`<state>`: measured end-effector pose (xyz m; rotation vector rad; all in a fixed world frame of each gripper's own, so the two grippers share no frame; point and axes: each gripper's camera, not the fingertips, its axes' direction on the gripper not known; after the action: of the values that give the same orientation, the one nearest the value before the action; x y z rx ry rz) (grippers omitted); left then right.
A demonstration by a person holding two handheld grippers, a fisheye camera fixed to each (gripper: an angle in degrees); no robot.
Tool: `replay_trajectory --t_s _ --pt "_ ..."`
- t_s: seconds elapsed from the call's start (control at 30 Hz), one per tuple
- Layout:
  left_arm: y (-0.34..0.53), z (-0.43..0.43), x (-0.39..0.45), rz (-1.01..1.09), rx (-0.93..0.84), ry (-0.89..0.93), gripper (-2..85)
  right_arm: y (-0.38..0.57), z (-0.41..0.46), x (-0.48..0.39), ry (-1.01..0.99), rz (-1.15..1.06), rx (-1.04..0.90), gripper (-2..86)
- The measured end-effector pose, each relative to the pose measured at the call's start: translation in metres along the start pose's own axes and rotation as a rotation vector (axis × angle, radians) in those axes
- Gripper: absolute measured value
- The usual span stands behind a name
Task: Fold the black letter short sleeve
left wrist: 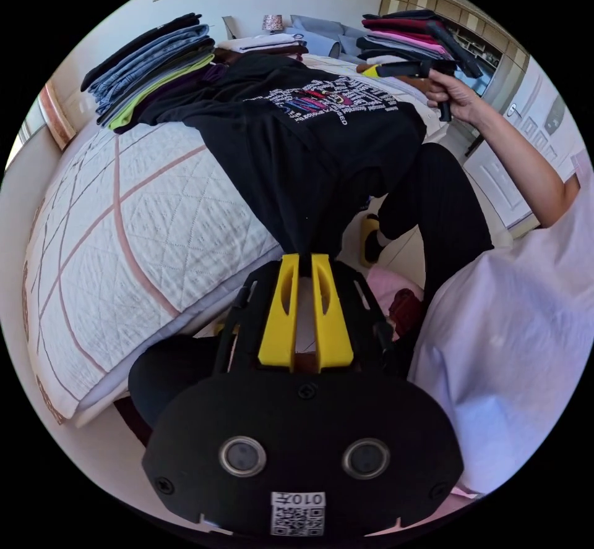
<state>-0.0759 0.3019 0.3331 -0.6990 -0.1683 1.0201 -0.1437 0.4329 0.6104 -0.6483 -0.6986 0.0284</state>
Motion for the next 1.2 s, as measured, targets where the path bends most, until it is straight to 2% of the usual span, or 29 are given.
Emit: replay_trajectory --t_s 0.1,0.23,0.3,0.47,0.53,0.6,0.7,0.87,0.97,1.07,1.2 --pt "0.003 -0.008 -0.016 -0.023 0.051 0.053 7.1 0.04 -0.002 0.039 0.12 0.076 -0.082 13.8" --pt "-0.014 -0.019 -0.044 -0.1 0.083 -0.005 7.9 0.068 0.009 0.053 0.082 0.122 -0.109 13.6" --pt "-0.03 -0.007 -0.059 -0.123 0.069 -0.023 7.7 0.071 0.025 0.043 0.052 0.121 -0.138 12.7" --pt "-0.045 0.036 -0.096 -0.203 -0.006 -0.051 3.5 0.064 0.019 -0.007 0.178 0.065 -0.159 5.2" --pt "-0.036 0.033 -0.102 -0.197 0.012 0.014 2.1 0.065 0.007 -0.02 0.145 0.037 -0.149 4.7" --pt "-0.025 0.021 -0.11 -0.191 0.038 0.074 1.1 0.073 -0.031 -0.021 -0.021 0.048 -0.051 4.4" --pt "0.0 -0.031 -0.127 -0.18 0.208 0.19 0.4 0.088 -0.099 -0.019 -0.149 0.032 0.151 4.3" --pt "0.03 -0.16 -0.155 -0.145 0.5 0.051 0.0 0.091 -0.197 -0.036 -0.069 -0.055 0.404 4.3" --pt "0.027 -0.183 -0.179 -0.142 0.571 -0.013 0.0 0.067 -0.213 -0.042 -0.043 -0.065 0.469 4.3" --pt "0.004 -0.155 -0.213 -0.2 0.526 -0.084 0.0 0.023 -0.188 -0.04 -0.002 -0.02 0.418 4.3" --pt "-0.05 -0.082 -0.264 -0.227 0.346 -0.114 0.0 -0.058 -0.099 -0.034 -0.028 -0.04 0.141 4.1"
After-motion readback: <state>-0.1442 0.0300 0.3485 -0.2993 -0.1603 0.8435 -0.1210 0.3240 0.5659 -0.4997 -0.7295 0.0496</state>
